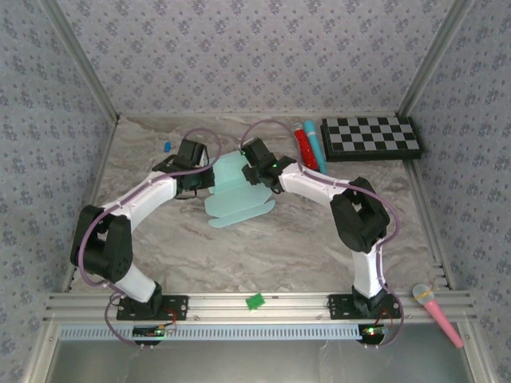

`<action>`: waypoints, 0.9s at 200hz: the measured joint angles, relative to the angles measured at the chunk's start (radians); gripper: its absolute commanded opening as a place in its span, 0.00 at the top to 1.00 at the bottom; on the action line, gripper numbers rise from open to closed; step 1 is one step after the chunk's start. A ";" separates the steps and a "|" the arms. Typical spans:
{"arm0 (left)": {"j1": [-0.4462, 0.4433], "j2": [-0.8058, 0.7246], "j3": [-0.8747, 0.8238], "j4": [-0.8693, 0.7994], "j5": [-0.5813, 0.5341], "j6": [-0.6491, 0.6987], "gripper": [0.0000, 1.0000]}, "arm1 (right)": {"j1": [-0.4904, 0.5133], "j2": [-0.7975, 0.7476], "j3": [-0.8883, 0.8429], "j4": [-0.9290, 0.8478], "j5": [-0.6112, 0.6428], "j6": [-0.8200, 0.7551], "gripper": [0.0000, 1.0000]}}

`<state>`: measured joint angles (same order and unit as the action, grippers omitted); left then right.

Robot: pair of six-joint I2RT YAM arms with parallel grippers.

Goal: Fold the paper box

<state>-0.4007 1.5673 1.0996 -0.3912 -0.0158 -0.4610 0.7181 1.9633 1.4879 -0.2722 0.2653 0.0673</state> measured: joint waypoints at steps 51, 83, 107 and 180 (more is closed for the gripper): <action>-0.002 0.003 0.004 -0.002 0.000 0.000 1.00 | -0.003 -0.013 0.000 0.000 -0.020 0.003 0.57; -0.002 0.011 0.004 -0.003 0.001 0.000 1.00 | -0.004 -0.023 0.000 0.002 -0.032 0.004 0.56; -0.002 0.012 0.005 -0.006 0.001 0.000 1.00 | -0.005 -0.026 0.000 0.003 -0.032 0.005 0.57; -0.006 0.023 0.019 -0.010 0.004 0.000 1.00 | -0.007 -0.026 0.003 0.003 -0.008 0.016 0.65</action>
<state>-0.4072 1.5902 1.1191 -0.4015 -0.0116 -0.4610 0.7109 1.9369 1.4914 -0.2695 0.2569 0.0837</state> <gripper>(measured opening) 0.104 0.373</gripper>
